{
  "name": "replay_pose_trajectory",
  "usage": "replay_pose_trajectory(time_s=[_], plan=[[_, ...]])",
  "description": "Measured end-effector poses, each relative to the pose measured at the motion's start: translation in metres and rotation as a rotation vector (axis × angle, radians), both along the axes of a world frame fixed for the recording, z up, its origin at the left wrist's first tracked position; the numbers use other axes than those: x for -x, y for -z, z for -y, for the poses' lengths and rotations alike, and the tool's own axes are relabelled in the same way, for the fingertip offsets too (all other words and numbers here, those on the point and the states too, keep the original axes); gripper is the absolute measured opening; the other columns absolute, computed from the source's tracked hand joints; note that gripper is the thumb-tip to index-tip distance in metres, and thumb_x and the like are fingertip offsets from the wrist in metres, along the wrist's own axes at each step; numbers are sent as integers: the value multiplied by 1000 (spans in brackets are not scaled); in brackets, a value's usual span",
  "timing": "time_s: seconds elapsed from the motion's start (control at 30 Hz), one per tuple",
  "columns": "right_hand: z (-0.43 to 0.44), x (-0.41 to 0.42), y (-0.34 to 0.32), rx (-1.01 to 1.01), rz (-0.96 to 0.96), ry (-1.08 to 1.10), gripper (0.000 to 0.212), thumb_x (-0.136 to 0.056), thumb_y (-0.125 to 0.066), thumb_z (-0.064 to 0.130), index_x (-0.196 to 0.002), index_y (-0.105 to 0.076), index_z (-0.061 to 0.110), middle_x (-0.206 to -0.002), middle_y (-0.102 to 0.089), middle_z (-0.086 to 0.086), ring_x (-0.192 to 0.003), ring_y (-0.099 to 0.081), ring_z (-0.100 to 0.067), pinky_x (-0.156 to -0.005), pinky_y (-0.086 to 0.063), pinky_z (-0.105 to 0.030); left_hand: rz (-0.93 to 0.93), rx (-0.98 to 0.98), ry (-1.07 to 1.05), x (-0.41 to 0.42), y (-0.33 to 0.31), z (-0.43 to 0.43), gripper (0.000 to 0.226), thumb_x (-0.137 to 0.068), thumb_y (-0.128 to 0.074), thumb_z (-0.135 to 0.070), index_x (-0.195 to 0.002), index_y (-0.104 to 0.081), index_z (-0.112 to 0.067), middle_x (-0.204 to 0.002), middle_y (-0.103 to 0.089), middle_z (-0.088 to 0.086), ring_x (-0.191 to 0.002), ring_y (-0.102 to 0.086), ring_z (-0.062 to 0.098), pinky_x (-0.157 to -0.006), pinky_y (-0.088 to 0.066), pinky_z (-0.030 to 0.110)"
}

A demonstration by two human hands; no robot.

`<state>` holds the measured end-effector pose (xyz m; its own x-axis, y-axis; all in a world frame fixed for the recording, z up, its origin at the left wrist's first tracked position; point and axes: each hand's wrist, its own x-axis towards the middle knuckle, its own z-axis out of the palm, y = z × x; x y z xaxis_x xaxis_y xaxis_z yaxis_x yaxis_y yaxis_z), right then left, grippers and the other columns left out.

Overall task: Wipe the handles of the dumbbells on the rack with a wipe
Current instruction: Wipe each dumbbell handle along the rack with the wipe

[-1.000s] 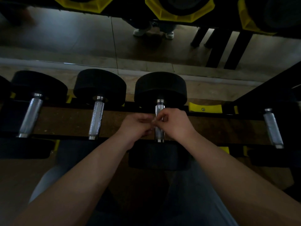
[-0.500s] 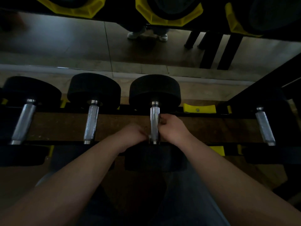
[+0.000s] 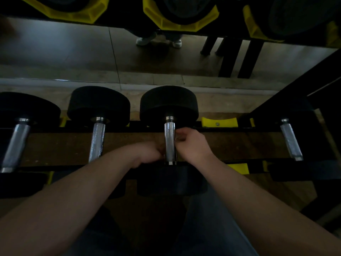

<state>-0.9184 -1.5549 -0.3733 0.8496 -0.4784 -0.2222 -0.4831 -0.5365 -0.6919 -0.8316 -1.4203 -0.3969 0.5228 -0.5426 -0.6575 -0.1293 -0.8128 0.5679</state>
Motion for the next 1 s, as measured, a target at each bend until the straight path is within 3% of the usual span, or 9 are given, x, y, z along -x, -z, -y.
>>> replay_pose_trajectory(time_s=[0.2, 0.27, 0.33, 0.43, 0.63, 0.77, 0.83, 0.9, 1.0], plan=[[0, 4, -9, -21, 1, 26, 29, -92, -60, 21, -118, -71, 24, -112, -72, 4, -98, -64, -11, -81, -44, -19, -402, 566, -674, -24, -10, 30, 35, -95, -39, 11, -112, -66, -4, -102, -68, 14, -90, -66, 22, -66, -59, 26], [0, 4, -10, -21, 3, 50, 29, -92, -59, 20, -119, -71, 24, -115, -72, 2, -106, -65, -14, -84, -44, -20, -413, 563, -656, -26, -6, 29, 46, -87, -35, 16, -118, -65, -1, -110, -66, 18, -103, -64, 29, -80, -57, 32], [0, 4, -9, -27, -4, 61, 30, -93, -57, 20, -120, -71, 23, -117, -71, 1, -109, -65, -16, -86, -45, -21, -391, 356, -485, -19, 3, 18, 43, -87, -38, 9, -115, -68, -2, -105, -68, 19, -98, -66, 34, -87, -56, 39], [0, 3, -9, -30, -16, 84, 32, -93, -55, 20, -121, -70, 23, -119, -70, -1, -110, -64, -17, -86, -45, -21, -318, 88, -285, -5, 4, 7, 35, -84, -40, 6, -100, -69, -5, -78, -61, 16, -66, -58, 31, -62, -46, 30], [3, 1, -6, -51, -6, 151, 26, -96, -54, 20, -115, -72, 23, -107, -69, 5, -98, -62, -13, -83, -45, -23, -512, 582, -715, -5, -5, 31, 52, -77, -23, 19, -104, -64, 3, -89, -62, 14, -83, -62, 27, -70, -52, 33], [5, 2, -4, -64, 0, 193, 35, -94, -51, 17, -123, -70, 21, -122, -68, -3, -112, -62, -21, -88, -44, -23, -195, 202, -355, 7, -4, 17, 30, -85, -41, 10, -90, -64, -8, -79, -60, 10, -66, -57, 20, -55, -45, 25], [6, 3, -4, -72, 6, 181, 35, -94, -50, 15, -122, -70, 22, -123, -68, -4, -112, -62, -21, -88, -44, -23, -180, 75, -226, 11, -7, 9, 25, -88, -45, 5, -91, -66, -8, -74, -60, 10, -59, -56, 20, -53, -45, 23], [6, 3, -4, -73, 12, 179, 35, -94, -50, 14, -121, -71, 22, -123, -68, -3, -112, -61, -20, -88, -43, -22, -276, 87, -331, 11, -11, 9, 28, -85, -40, 6, -90, -66, -4, -68, -58, 12, -55, -54, 22, -52, -45, 25], [7, 4, -5, -78, 25, 171, 34, -95, -49, 13, -121, -70, 22, -123, -68, -3, -113, -61, -20, -87, -40, -21, -451, 367, -616, 4, -11, 19, 41, -74, -31, 14, -96, -64, 1, -73, -62, 12, -58, -63, 22, -52, -52, 27]])
